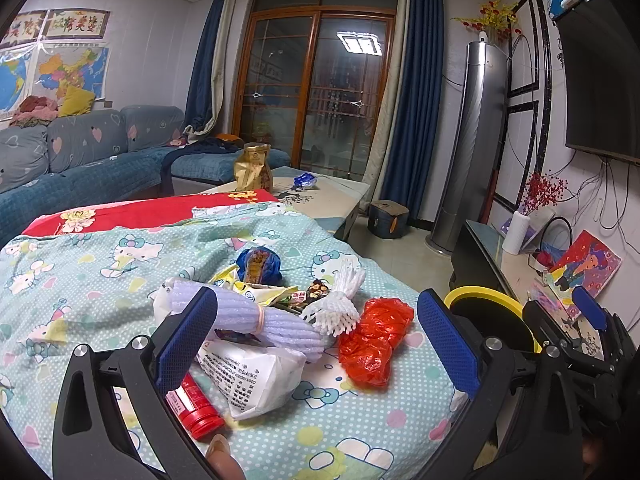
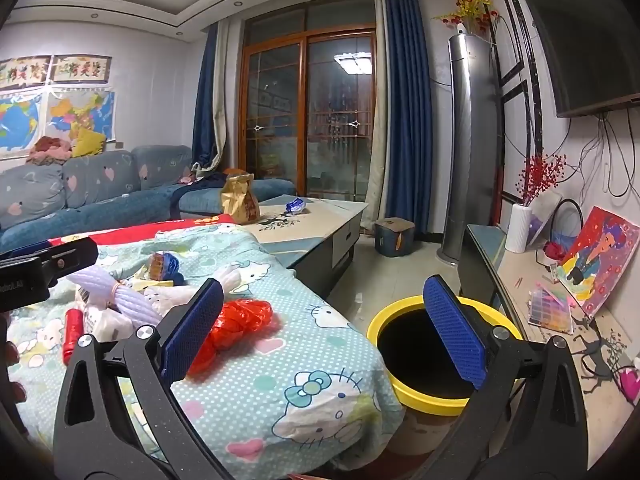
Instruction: Collect trash
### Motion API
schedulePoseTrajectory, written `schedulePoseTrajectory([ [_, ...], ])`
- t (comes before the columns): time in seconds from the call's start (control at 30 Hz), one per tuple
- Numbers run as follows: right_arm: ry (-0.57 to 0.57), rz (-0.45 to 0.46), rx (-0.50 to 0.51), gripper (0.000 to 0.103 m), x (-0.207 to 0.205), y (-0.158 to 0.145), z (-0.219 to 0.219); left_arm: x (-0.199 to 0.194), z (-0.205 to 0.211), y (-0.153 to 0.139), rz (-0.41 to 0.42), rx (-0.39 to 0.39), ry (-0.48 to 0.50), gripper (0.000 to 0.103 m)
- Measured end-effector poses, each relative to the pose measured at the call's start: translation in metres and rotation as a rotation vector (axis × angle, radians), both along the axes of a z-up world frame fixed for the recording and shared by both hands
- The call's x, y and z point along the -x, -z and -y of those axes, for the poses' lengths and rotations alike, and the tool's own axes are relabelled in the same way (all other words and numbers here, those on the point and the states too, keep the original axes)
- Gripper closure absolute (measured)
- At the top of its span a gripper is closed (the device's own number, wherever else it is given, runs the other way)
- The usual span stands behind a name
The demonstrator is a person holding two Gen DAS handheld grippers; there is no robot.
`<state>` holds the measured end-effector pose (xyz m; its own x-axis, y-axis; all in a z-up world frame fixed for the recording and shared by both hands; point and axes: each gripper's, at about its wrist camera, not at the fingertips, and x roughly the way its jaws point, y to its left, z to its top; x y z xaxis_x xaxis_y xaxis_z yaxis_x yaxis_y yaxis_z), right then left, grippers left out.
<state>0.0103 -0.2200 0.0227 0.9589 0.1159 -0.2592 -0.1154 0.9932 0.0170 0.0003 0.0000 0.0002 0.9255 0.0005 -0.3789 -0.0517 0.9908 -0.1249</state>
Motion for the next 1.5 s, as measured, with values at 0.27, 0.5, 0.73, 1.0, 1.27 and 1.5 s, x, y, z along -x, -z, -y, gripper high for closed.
schedulePoseTrajectory([
  [0.27, -0.001, -0.001, -0.001, 0.011, 0.000, 0.000, 0.000, -0.001, -0.004, 0.004, -0.001, -0.001, -0.001, 0.006],
  [0.5, 0.000, -0.002, 0.000, 0.011, 0.000, 0.001, 0.000, -0.001, -0.004, 0.005, 0.000, -0.002, -0.001, 0.006],
  [0.73, 0.000, -0.002, -0.001, 0.011, -0.001, 0.001, 0.000, -0.001, -0.005, 0.005, -0.001, -0.001, -0.002, 0.006],
  [1.0, 0.000, -0.002, 0.001, 0.011, -0.001, 0.001, 0.000, -0.001, -0.003, 0.005, -0.004, 0.001, 0.002, 0.006],
  [1.27, -0.001, -0.008, -0.001, 0.011, -0.002, 0.001, 0.001, 0.001, 0.001, 0.000, -0.003, 0.002, 0.004, 0.006],
  [1.5, -0.013, -0.033, -0.009, 0.011, -0.006, 0.005, 0.002, 0.000, 0.005, 0.001, -0.007, 0.006, 0.026, 0.006],
])
